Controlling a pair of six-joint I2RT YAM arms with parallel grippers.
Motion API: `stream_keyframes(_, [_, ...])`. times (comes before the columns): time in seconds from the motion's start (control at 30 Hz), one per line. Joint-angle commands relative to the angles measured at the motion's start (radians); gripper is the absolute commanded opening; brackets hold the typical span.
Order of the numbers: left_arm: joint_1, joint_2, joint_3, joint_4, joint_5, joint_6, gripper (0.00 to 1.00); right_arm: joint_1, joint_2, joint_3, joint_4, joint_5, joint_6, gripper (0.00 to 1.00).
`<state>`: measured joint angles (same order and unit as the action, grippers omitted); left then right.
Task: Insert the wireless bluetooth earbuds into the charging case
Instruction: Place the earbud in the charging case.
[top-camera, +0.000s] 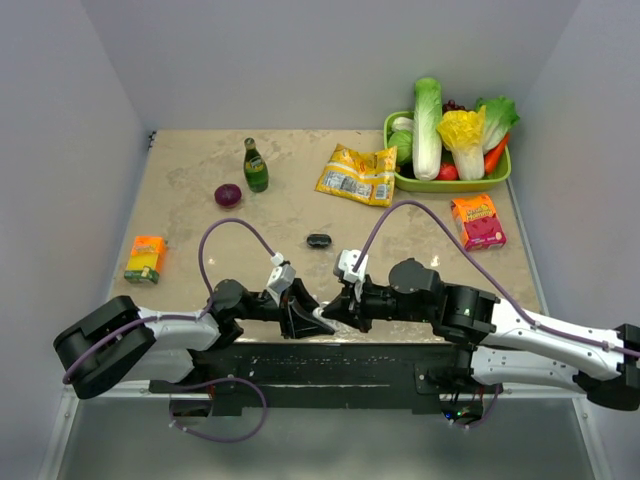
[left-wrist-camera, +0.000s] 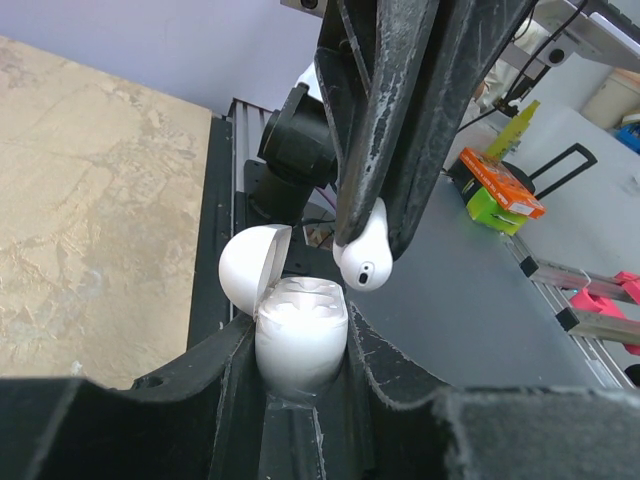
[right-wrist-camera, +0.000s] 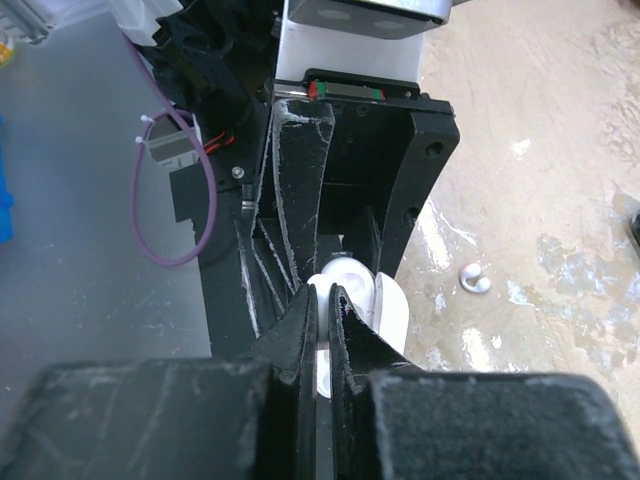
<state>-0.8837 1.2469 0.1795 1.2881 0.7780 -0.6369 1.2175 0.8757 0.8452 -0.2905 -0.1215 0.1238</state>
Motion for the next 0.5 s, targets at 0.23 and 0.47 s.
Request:
stream_keyframes(0.23, [0.006,-0.012,0.0,0.366,-0.006,-0.015,0.0,0.017,0.017,-0.014,0.054,0.072,0.027,0.0])
stream_keyframes(0.47, [0.006,-0.02,-0.002,0.366,-0.022,-0.009,0.0,0.03,0.016,-0.023,0.05,0.101,0.031,0.0])
